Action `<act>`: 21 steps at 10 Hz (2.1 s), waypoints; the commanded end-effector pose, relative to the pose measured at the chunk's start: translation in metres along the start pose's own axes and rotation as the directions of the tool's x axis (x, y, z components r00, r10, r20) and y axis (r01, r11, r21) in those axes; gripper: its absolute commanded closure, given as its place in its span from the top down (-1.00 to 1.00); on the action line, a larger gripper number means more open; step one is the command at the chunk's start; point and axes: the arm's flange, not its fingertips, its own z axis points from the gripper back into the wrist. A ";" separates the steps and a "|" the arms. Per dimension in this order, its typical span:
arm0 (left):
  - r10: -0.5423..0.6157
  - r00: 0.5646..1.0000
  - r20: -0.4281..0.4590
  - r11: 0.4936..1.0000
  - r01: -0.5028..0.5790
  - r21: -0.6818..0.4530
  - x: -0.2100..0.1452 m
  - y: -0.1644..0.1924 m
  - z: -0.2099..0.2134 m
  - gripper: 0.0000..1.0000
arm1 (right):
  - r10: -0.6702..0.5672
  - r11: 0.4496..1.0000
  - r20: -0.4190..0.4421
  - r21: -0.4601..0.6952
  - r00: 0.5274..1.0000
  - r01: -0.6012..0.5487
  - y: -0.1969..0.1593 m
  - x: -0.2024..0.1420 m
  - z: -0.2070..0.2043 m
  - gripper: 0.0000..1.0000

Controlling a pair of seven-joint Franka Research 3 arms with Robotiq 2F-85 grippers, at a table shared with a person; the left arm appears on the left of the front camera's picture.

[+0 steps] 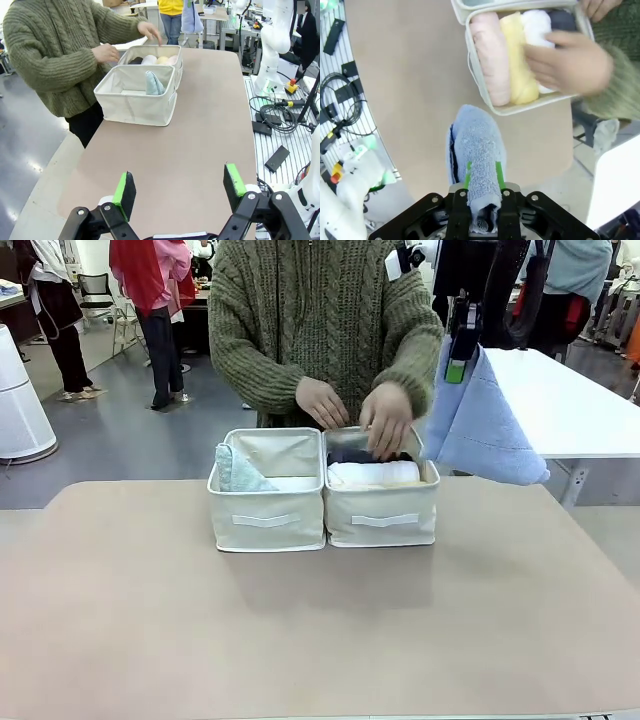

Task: Sort the towels based on their folding style.
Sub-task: Pick up another triangle-folded towel from the table and place it in the left Fabric basket.

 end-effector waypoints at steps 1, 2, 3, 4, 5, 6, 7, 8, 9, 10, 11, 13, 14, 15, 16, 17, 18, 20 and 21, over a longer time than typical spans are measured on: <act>-0.006 1.000 0.000 1.000 0.006 0.001 0.000 -0.003 0.001 0.84 | 0.018 1.000 0.010 -0.005 1.000 -0.018 0.006 -0.003 -0.004 -0.67; -0.006 1.000 0.000 1.000 0.006 0.001 0.000 -0.003 0.001 0.84 | 0.035 0.999 0.015 -0.011 0.999 -0.034 0.007 0.004 -0.001 -0.67; -0.006 1.000 0.000 1.000 0.006 0.001 0.000 -0.003 0.001 0.84 | 0.055 0.998 0.029 -0.028 0.998 -0.054 0.008 0.019 0.006 -0.67; -0.006 1.000 0.000 1.000 0.006 0.001 0.000 -0.003 0.001 0.84 | 0.094 0.994 0.016 -0.056 0.995 -0.093 0.010 0.049 0.019 -0.67; -0.006 1.000 0.000 1.000 0.006 0.001 0.000 -0.003 0.001 0.84 | 0.121 0.990 -0.011 -0.072 0.993 -0.122 0.006 0.085 0.035 -0.67; -0.006 1.000 0.000 1.000 0.006 0.001 0.000 -0.003 0.001 0.84 | 0.133 0.987 -0.044 -0.084 0.990 -0.136 -0.002 0.126 0.050 -0.67; -0.006 1.000 0.000 1.000 0.006 0.001 0.000 -0.003 0.001 0.84 | 0.156 0.985 -0.046 -0.073 0.987 -0.159 -0.011 0.169 0.062 -0.67; -0.006 1.000 0.000 1.000 0.006 0.001 0.000 -0.003 0.001 0.84 | 0.178 0.982 -0.037 -0.064 0.983 -0.180 -0.018 0.204 0.068 -0.67; -0.006 1.000 0.000 1.000 0.006 0.001 0.000 -0.003 0.001 0.84 | 0.209 0.975 -0.005 -0.076 0.978 -0.208 -0.025 0.247 0.071 -0.67; -0.006 1.000 0.000 1.000 0.006 0.001 0.000 -0.003 0.001 0.84 | 0.220 0.974 0.040 -0.069 0.975 -0.217 -0.032 0.274 0.067 -0.67; -0.006 1.000 0.000 1.000 0.006 0.001 0.000 -0.003 0.001 0.84 | 0.212 0.976 0.110 -0.066 0.971 -0.205 -0.039 0.288 0.060 -0.67; -0.006 1.000 0.000 1.000 0.006 0.001 0.000 -0.003 0.001 0.84 | 0.153 0.988 0.220 -0.061 0.963 -0.143 -0.054 0.291 0.040 -0.67; -0.006 1.000 0.000 1.000 0.006 0.001 0.000 -0.003 0.001 0.84 | 0.136 0.990 0.235 -0.074 0.963 -0.121 -0.060 0.288 0.033 -0.67; -0.006 1.000 0.000 1.000 0.006 0.001 0.000 -0.003 0.001 0.84 | 0.122 0.991 0.230 -0.082 0.966 -0.106 -0.060 0.284 0.028 -0.67; -0.006 1.000 0.000 1.000 0.006 0.001 0.000 -0.003 0.001 0.84 | 0.185 0.982 0.195 -0.076 0.963 -0.173 -0.021 0.255 0.002 -0.67; -0.006 1.000 0.000 1.000 0.006 0.001 0.000 -0.003 0.001 0.84 | 0.185 0.982 0.195 -0.076 0.963 -0.173 -0.021 0.255 0.002 -0.67; -0.006 1.000 0.000 1.000 0.006 0.001 0.000 -0.003 0.001 0.84 | 0.185 0.982 0.195 -0.076 0.963 -0.173 -0.021 0.255 0.002 -0.67; -0.006 1.000 0.000 1.000 0.006 0.001 0.000 -0.003 0.001 0.84 | 0.185 0.982 0.195 -0.076 0.963 -0.173 -0.021 0.255 0.002 -0.67; -0.006 1.000 0.000 1.000 0.006 0.001 0.000 -0.003 0.001 0.84 | 0.185 0.982 0.195 -0.076 0.963 -0.173 -0.021 0.255 0.002 -0.67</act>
